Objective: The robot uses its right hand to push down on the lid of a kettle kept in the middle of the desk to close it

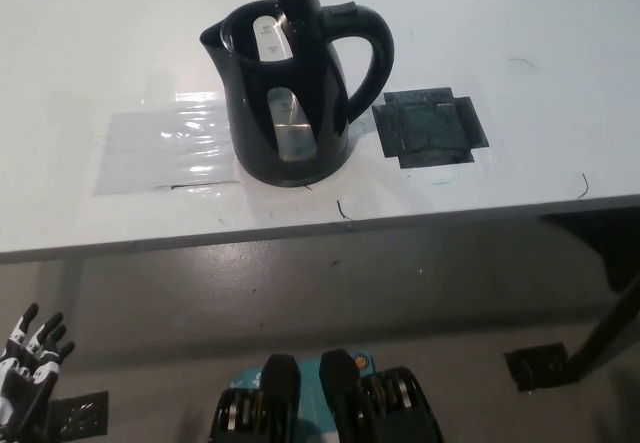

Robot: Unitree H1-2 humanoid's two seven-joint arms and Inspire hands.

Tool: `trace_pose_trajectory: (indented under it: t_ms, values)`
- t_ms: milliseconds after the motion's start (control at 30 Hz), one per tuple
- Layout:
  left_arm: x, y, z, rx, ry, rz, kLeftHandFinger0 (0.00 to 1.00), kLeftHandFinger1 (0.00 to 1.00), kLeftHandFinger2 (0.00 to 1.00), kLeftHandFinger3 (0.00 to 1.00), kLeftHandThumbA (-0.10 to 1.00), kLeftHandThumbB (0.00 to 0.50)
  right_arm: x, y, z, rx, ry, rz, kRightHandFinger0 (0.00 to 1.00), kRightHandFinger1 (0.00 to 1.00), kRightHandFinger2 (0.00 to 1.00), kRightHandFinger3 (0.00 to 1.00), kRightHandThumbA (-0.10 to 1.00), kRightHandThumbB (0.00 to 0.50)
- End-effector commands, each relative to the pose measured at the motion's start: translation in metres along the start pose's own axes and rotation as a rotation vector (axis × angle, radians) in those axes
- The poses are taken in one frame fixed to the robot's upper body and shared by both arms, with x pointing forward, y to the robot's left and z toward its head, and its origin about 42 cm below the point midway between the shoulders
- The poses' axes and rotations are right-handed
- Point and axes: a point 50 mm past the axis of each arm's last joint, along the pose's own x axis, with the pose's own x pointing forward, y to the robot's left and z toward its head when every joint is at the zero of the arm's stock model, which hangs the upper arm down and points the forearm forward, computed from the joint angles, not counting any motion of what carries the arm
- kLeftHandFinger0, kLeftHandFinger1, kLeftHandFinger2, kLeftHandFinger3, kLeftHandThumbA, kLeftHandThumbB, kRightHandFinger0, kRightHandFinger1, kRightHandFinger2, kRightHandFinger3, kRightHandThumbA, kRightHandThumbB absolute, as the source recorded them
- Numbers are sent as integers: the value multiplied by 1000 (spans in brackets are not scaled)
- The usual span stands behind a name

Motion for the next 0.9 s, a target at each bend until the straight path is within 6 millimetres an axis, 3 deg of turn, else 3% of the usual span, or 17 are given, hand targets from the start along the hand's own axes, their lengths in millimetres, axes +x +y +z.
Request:
trace_pose_trajectory:
  t_ms: [0,67,100,167,200,267,300,333,433,633,800,867]
  values:
    - [-4,11,10,36,-32,-31,1000,1000,906,1000,333,209,78,71,92,119,-316,268,1000,1000,1000,1000,563,21]
    - [-7,10,7,30,-25,-32,1000,1000,899,1000,331,207,100,87,94,138,-315,276,1000,1000,1000,1000,551,25]
    - [-9,10,5,27,-19,-30,1000,1000,897,1000,316,197,124,109,96,144,-313,292,1000,1000,1000,1000,527,9]
    - [-14,7,0,18,-8,-31,1000,1000,895,1000,294,188,142,128,98,132,-302,314,1000,1000,1000,1000,490,0]
    - [-14,7,-1,22,-6,-33,1000,1000,894,1000,292,179,162,147,94,121,-283,320,1000,1000,1000,1000,466,0]
    - [-16,6,-3,23,0,-36,1000,1000,899,1000,289,183,176,159,89,111,-255,320,1000,1000,1000,1000,462,0]
    - [-15,7,-4,24,4,-36,1000,1000,895,1000,281,184,198,178,78,106,-201,318,1000,1000,1000,1000,462,0]
    - [-17,4,-6,21,11,-43,1000,1000,895,1000,281,184,198,178,78,100,-201,314,1000,1000,1000,1000,462,0]
    - [-23,1,-11,2,27,-48,1000,1000,906,1000,260,184,222,201,58,103,-104,284,1000,1000,1000,1000,397,16]
    - [-37,1,-18,-15,53,-38,1000,1000,913,1000,257,188,252,244,23,61,-7,288,1000,1000,1000,1000,430,17]
    - [-47,-2,-25,-28,68,-30,1000,1000,898,1000,245,183,262,278,10,58,70,308,1000,1000,1000,1000,397,0]
    - [-52,-2,-27,-24,74,-26,1000,1000,895,1000,258,189,267,295,3,27,80,312,1000,1000,1000,1000,429,21]
